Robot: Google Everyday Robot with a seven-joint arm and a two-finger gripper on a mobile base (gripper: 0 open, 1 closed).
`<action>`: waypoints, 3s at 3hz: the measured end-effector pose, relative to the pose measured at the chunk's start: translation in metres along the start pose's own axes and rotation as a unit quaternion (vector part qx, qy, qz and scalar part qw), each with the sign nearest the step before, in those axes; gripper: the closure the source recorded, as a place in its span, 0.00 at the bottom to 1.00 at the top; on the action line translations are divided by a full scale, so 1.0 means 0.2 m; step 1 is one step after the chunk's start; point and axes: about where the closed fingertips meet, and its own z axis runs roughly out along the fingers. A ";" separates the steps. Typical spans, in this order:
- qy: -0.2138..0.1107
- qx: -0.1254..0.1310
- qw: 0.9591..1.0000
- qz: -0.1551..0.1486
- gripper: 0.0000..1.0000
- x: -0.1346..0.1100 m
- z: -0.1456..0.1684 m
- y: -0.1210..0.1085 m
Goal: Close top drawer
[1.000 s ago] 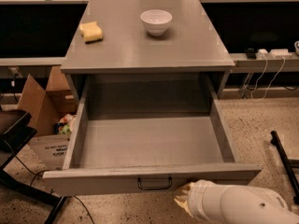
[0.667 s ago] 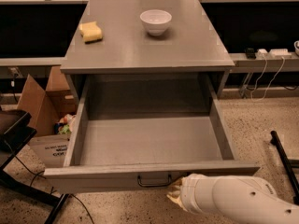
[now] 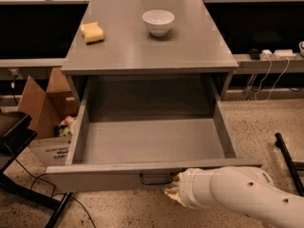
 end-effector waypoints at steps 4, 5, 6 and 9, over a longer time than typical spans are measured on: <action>-0.001 0.054 0.998 -0.041 1.00 -0.10 -0.01 -0.72; -0.002 0.067 0.996 -0.051 1.00 -0.15 -0.02 -0.85; -0.007 0.096 0.993 -0.070 1.00 -0.25 -0.03 -1.14; -0.016 0.127 0.989 -0.077 0.73 -0.33 -0.01 -1.38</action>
Offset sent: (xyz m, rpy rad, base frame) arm 0.1641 -0.0372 0.0402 -0.0160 -0.1309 -0.0044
